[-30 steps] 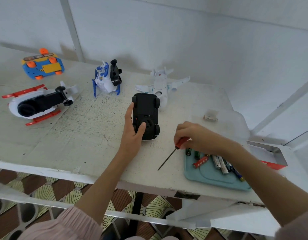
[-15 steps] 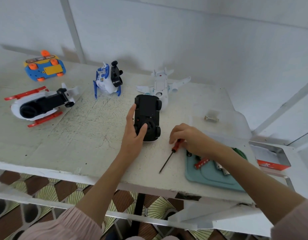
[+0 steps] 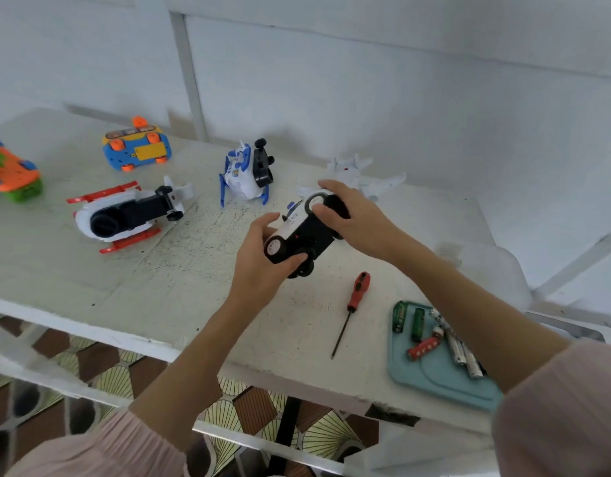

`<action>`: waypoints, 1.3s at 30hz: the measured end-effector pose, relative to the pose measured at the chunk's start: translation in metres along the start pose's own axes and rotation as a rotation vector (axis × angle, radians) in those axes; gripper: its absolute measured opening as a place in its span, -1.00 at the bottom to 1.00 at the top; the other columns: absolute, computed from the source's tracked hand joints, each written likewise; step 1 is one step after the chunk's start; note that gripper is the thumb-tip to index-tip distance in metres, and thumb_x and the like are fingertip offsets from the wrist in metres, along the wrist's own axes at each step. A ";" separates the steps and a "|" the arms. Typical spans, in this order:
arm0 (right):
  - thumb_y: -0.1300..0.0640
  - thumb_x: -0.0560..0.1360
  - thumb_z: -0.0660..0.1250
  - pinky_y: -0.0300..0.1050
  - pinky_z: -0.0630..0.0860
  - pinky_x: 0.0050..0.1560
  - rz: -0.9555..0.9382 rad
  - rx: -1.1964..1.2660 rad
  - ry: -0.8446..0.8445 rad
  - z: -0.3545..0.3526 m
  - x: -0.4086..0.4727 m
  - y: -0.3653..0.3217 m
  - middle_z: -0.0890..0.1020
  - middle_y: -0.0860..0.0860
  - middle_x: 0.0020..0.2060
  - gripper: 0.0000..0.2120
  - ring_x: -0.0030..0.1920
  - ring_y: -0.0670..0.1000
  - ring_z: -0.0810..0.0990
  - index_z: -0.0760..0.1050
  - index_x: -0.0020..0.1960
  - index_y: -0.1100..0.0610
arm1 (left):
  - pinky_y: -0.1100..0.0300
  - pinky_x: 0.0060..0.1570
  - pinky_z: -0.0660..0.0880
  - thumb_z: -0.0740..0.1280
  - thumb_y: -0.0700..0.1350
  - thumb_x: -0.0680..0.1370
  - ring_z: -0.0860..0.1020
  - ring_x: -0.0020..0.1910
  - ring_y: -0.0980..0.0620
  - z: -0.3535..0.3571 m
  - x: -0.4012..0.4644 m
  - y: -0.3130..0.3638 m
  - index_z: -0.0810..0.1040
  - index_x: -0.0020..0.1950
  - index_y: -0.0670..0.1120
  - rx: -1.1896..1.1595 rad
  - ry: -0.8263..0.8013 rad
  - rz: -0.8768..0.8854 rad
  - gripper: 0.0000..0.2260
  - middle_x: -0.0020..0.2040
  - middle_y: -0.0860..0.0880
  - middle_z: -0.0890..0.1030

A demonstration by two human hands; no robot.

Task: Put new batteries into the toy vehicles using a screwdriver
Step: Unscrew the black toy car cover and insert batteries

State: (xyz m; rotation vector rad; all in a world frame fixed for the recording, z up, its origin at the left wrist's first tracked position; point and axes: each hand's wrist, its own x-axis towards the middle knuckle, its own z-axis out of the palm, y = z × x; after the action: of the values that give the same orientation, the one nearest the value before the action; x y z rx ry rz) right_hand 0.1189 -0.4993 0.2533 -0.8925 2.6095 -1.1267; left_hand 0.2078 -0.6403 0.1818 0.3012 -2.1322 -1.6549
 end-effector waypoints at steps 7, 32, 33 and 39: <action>-0.02 0.50 0.29 0.03 0.62 -0.08 0.216 0.511 0.038 0.022 0.013 -0.003 0.58 0.09 -0.06 -0.77 -0.12 0.04 0.60 0.47 0.07 0.11 | 0.46 -0.06 0.46 0.53 -0.29 0.35 0.53 0.04 0.23 -0.017 -0.011 -0.006 0.49 0.22 -0.06 -0.041 0.113 0.009 -0.51 0.12 0.00 0.56; 0.05 0.53 0.27 -0.17 0.48 0.14 -0.064 0.269 -0.171 0.062 0.040 0.015 0.55 -0.06 0.12 -0.71 0.13 -0.06 0.52 0.46 0.24 0.05 | 0.58 0.13 0.25 0.60 -0.13 0.28 0.36 0.14 0.21 -0.037 -0.017 -0.038 0.46 0.28 -0.15 0.307 0.160 0.152 -0.37 0.23 0.00 0.37; 0.05 0.51 0.31 -0.13 0.51 0.13 -0.061 0.289 -0.185 0.064 0.040 0.018 0.57 -0.04 0.10 -0.71 0.11 -0.06 0.54 0.47 0.22 0.04 | 0.58 0.15 0.23 0.61 -0.14 0.26 0.35 0.18 0.14 -0.035 -0.018 -0.041 0.44 0.30 -0.17 0.317 0.153 0.153 -0.34 0.24 -0.02 0.37; 0.08 0.46 0.38 0.01 0.51 0.18 -0.068 0.283 -0.151 0.068 0.042 0.027 0.57 -0.03 0.12 -0.72 0.13 -0.04 0.53 0.52 0.16 -0.02 | 0.62 0.11 0.23 0.60 -0.09 0.28 0.31 0.23 0.13 -0.031 -0.021 -0.051 0.30 0.43 -0.14 0.304 0.088 0.050 -0.20 0.30 -0.02 0.33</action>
State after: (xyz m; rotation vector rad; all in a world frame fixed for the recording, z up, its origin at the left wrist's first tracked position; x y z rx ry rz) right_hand 0.0970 -0.5506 0.1903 -0.9662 2.2443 -1.3471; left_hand 0.2363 -0.6718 0.1353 0.3993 -2.3016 -1.2638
